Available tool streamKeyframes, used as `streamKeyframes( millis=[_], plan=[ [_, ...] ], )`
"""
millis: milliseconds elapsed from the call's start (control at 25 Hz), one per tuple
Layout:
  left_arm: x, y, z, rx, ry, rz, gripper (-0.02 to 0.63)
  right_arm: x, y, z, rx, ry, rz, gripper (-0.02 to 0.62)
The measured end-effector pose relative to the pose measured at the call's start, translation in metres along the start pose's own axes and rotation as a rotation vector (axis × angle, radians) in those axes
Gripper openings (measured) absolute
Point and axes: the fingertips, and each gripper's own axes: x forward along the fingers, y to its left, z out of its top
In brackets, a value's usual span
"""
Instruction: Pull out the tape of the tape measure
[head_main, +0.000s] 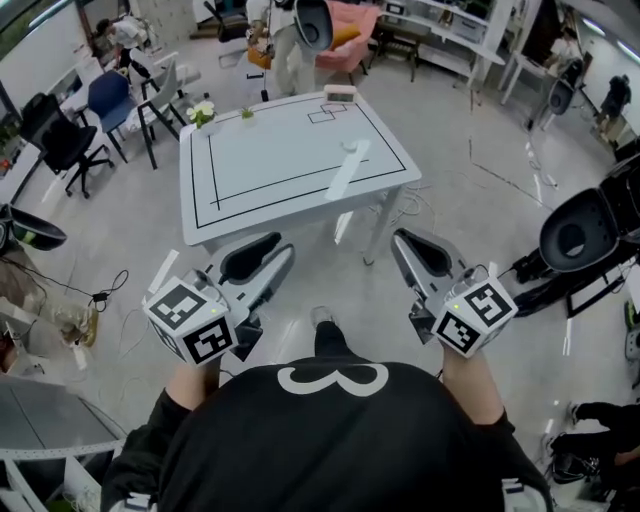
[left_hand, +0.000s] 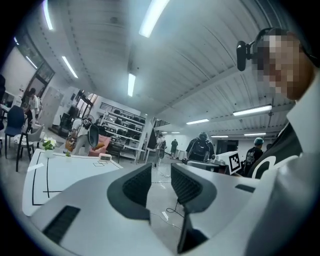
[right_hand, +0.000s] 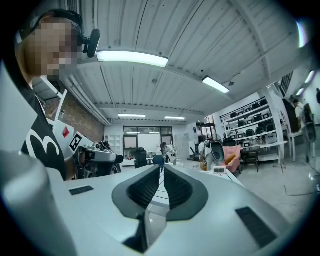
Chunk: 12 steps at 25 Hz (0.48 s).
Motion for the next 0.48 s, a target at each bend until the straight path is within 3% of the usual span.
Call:
streamKeyframes(
  millis=[160,480],
  plan=[
    [0.022,0.024,0.004,-0.013,0.008,0.027,0.141,0.018,-0.035,-0.002,0.008,0.004,-0.01,0.126],
    [0.073,0.095,0.002,-0.039,0.047,0.056,0.209,0.077,-0.109,-0.016,0.04,0.034,-0.007,0.236]
  ],
)
